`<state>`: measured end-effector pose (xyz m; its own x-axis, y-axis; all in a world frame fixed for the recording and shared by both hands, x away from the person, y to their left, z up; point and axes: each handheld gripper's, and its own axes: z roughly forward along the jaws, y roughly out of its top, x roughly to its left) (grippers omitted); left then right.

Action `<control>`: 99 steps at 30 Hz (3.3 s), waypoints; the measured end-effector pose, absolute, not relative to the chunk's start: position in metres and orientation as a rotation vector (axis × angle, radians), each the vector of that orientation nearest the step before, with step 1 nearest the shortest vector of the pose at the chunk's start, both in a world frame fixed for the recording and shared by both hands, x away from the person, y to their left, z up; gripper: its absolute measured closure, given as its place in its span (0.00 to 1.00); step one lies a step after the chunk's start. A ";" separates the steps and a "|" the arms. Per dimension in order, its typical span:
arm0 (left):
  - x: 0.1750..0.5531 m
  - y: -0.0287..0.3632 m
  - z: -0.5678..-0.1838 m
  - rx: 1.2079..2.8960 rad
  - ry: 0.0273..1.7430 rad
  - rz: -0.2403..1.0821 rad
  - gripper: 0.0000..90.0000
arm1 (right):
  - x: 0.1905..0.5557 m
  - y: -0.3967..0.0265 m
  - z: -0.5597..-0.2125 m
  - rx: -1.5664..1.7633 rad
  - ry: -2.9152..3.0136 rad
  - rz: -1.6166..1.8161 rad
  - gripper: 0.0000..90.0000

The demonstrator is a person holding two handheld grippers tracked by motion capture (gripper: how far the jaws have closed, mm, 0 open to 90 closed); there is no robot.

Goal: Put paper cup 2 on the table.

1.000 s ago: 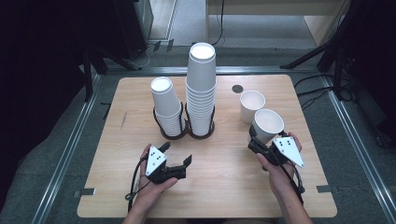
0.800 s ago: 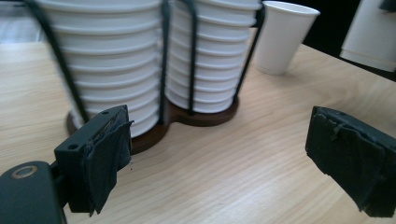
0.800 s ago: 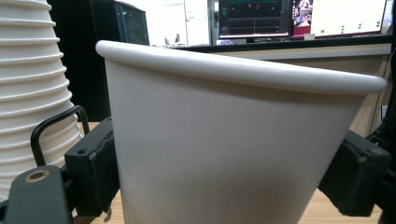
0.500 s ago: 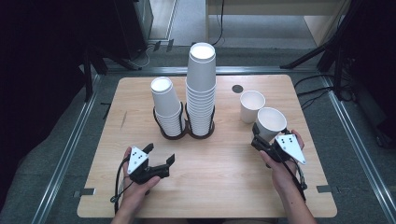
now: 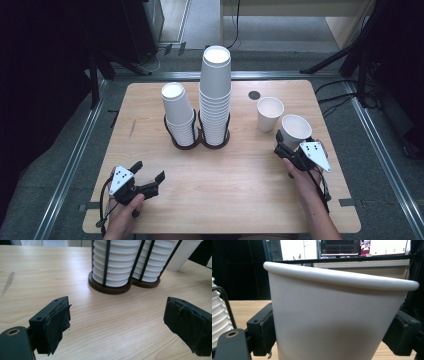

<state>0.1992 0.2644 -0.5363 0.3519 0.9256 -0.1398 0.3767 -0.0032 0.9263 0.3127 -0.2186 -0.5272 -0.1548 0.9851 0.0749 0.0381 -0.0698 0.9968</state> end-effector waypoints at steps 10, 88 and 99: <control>0.197 0.286 -0.539 1.536 1.269 0.671 0.08 | 0.318 -0.223 -0.533 1.108 1.316 1.290 0.15; 0.199 0.309 -0.547 1.497 1.337 0.669 0.08 | 0.331 -0.228 -0.544 1.337 1.484 1.178 0.14; 0.200 0.309 -0.546 1.495 1.337 0.668 0.08 | 0.332 -0.229 -0.544 1.354 1.516 1.208 0.06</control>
